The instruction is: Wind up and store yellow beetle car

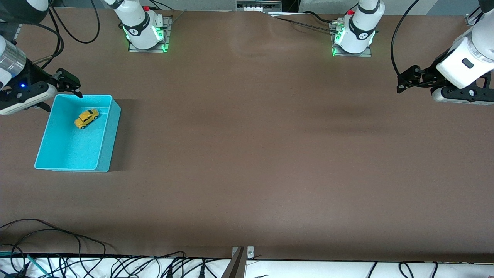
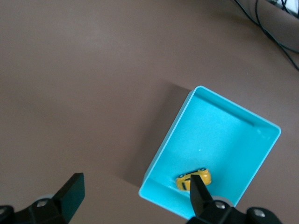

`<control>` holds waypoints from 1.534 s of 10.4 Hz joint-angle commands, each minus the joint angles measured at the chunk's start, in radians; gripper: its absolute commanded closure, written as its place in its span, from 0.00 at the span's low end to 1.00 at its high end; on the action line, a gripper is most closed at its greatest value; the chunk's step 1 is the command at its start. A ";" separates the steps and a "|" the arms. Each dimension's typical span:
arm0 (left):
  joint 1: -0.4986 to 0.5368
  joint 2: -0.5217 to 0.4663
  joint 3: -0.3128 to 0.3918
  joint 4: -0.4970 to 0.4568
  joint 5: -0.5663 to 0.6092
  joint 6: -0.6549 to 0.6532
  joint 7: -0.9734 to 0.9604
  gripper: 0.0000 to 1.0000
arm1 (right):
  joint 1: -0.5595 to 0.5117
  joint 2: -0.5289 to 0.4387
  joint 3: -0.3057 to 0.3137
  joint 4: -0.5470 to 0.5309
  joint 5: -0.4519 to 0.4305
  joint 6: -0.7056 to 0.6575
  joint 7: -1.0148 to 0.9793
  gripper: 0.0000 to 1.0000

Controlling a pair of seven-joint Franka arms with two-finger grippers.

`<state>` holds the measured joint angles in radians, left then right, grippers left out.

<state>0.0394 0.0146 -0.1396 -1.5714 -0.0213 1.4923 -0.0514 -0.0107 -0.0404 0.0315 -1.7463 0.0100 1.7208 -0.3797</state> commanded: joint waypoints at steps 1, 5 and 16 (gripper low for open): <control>0.001 0.010 -0.005 0.025 -0.011 -0.009 -0.005 0.00 | 0.046 0.031 -0.045 0.074 -0.025 -0.081 0.123 0.00; 0.001 0.010 -0.006 0.025 -0.011 -0.009 -0.005 0.00 | 0.055 -0.018 -0.041 0.042 -0.035 -0.147 0.203 0.00; 0.001 0.010 -0.008 0.025 -0.011 -0.012 -0.005 0.00 | 0.075 -0.056 -0.036 0.054 -0.035 -0.221 0.561 0.00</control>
<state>0.0392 0.0147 -0.1452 -1.5714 -0.0213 1.4923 -0.0514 0.0587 -0.0881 0.0013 -1.7071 -0.0111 1.5188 0.1625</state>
